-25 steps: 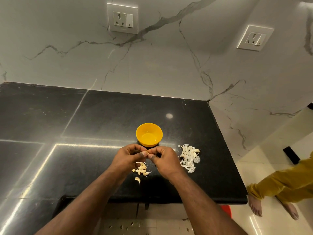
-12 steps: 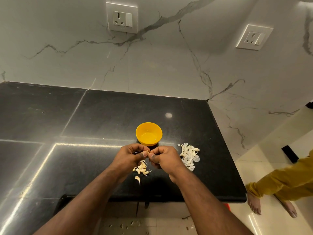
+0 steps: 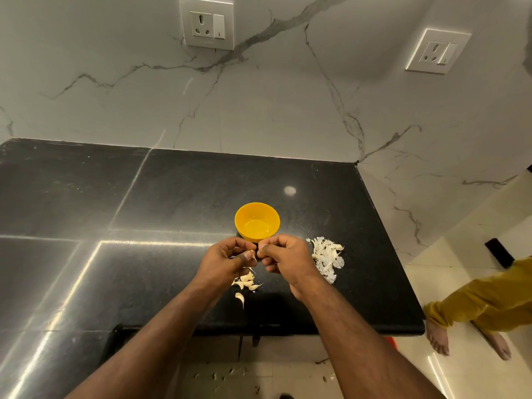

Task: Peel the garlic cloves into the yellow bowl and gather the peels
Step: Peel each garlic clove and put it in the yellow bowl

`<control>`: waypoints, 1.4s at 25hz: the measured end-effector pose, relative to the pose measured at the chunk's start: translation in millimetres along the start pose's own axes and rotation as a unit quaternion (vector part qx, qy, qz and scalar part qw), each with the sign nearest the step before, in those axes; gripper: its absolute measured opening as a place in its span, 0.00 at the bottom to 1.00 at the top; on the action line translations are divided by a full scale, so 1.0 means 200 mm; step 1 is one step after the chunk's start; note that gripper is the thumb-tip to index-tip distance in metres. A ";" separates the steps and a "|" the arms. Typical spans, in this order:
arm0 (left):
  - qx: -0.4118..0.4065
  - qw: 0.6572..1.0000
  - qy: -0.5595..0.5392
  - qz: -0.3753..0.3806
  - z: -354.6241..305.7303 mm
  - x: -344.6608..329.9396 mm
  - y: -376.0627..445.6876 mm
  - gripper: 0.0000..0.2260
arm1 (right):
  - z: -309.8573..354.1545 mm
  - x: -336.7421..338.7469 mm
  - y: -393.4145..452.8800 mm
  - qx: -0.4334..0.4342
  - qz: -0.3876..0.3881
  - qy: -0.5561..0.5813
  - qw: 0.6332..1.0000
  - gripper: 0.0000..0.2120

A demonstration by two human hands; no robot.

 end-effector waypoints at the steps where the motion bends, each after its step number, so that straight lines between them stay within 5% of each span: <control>1: -0.005 1.000 0.001 0.000 -0.01 0.00 0.00 0.05 | 0.00 -0.01 -0.01 -0.013 0.010 0.022 1.000 0.03; 19: 0.011 0.999 -0.050 0.010 -0.02 -0.02 -0.01 0.07 | 0.00 -0.03 -0.01 -0.009 0.017 0.081 0.997 0.08; 35: 0.014 0.999 -0.038 -0.009 0.00 -0.03 -0.01 0.09 | 0.07 -0.02 0.00 0.116 0.000 -0.076 0.990 0.10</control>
Point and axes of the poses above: each hand's wrist, its own y-axis towards the middle knuckle, its own x-axis out of the back of the hand, z = x × y, the point moved 10 cm from there along y, towards the middle knuckle, and after that the axes turned 9 degrees about -z, right-handed, at the moved point
